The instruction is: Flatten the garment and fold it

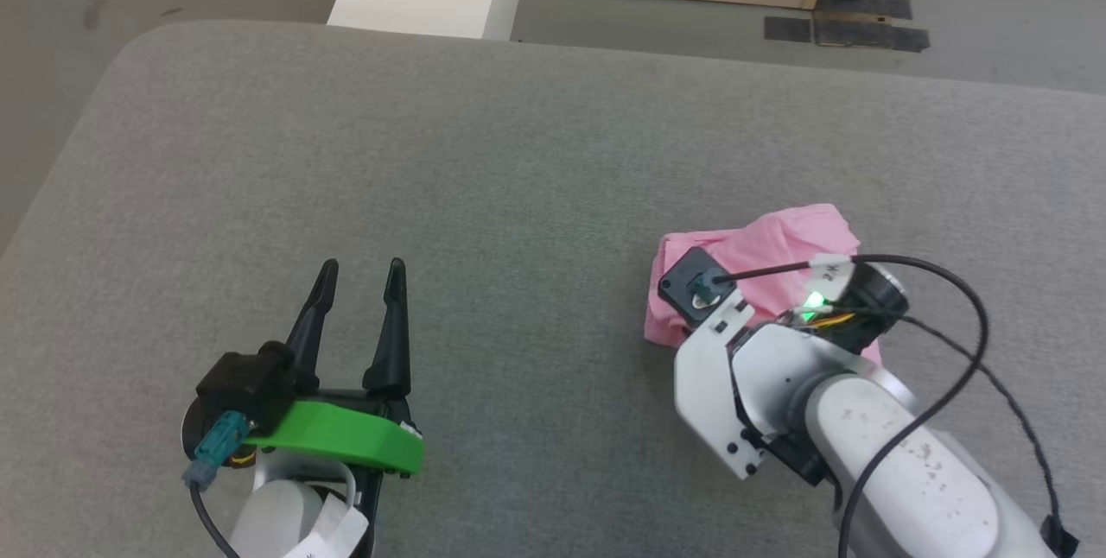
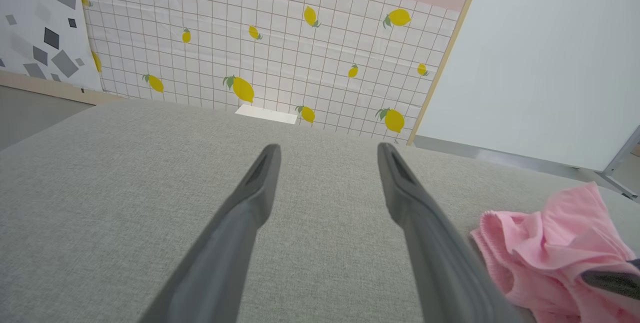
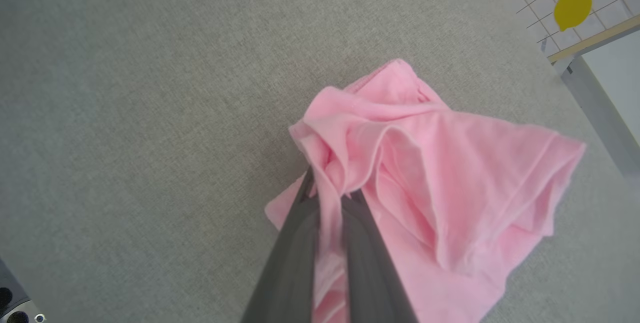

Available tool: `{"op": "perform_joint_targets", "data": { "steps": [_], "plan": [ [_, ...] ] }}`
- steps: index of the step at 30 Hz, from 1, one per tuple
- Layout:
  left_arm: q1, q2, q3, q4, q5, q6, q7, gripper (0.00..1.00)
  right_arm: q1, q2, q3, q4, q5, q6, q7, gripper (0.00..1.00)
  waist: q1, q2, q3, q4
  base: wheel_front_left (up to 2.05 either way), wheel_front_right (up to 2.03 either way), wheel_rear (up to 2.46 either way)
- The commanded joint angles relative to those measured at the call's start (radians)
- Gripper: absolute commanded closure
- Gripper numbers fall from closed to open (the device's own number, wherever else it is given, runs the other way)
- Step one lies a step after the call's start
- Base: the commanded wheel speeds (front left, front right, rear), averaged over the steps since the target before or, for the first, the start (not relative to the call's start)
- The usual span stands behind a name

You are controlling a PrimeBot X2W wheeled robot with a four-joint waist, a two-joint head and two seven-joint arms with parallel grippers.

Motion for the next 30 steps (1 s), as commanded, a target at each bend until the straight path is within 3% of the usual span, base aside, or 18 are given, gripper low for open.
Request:
{"op": "perform_joint_targets", "data": {
  "steps": [1,3,4,5,6,14,25,30],
  "plan": [
    [-0.010,-0.003,0.000,0.003,-0.005,-0.004,-0.005,0.00,-0.016,0.004,0.010,0.029,0.020,-0.001,-0.006,1.00,0.0000,0.0000,0.012,0.015,0.00,0.00,0.00],
    [-0.013,-0.003,-0.001,0.003,-0.007,-0.004,-0.005,0.00,-0.029,0.007,0.029,0.075,0.040,-0.001,-0.012,1.00,0.0000,0.0000,0.017,0.022,0.00,0.00,0.00],
    [-0.013,-0.003,0.000,0.004,-0.007,-0.004,-0.005,0.00,-0.034,0.009,0.036,0.095,0.053,-0.001,-0.019,0.91,0.0000,0.0000,0.018,0.024,0.00,0.00,0.00],
    [-0.013,-0.003,0.001,0.004,-0.008,-0.004,-0.005,0.00,-0.042,0.008,0.046,0.108,0.061,-0.001,-0.031,0.52,0.0000,0.0000,0.020,0.025,0.00,0.00,0.00],
    [-0.012,-0.003,0.002,0.003,-0.008,-0.004,-0.005,0.00,-0.046,0.009,0.050,0.116,0.071,-0.001,-0.042,0.00,0.0000,0.0000,0.021,0.025,0.00,0.00,0.00],
    [0.000,-0.003,0.022,0.002,-0.002,-0.003,-0.005,0.00,-0.069,0.025,-0.002,0.038,0.149,-0.001,-0.212,0.00,0.0000,0.0000,0.003,-0.011,0.00,0.00,0.00],
    [0.019,-0.003,0.025,-0.017,0.006,-0.001,-0.005,0.00,0.137,0.144,-0.387,-0.165,0.094,-0.001,-0.645,0.00,0.0000,0.0000,-0.065,-0.085,0.00,0.00,0.00],
    [0.029,-0.003,0.025,-0.020,0.009,0.004,-0.005,0.00,0.258,0.162,-0.515,-0.196,0.073,-0.001,-0.806,0.00,0.0000,0.0000,-0.087,-0.113,0.00,0.00,0.00]
  ]
}}
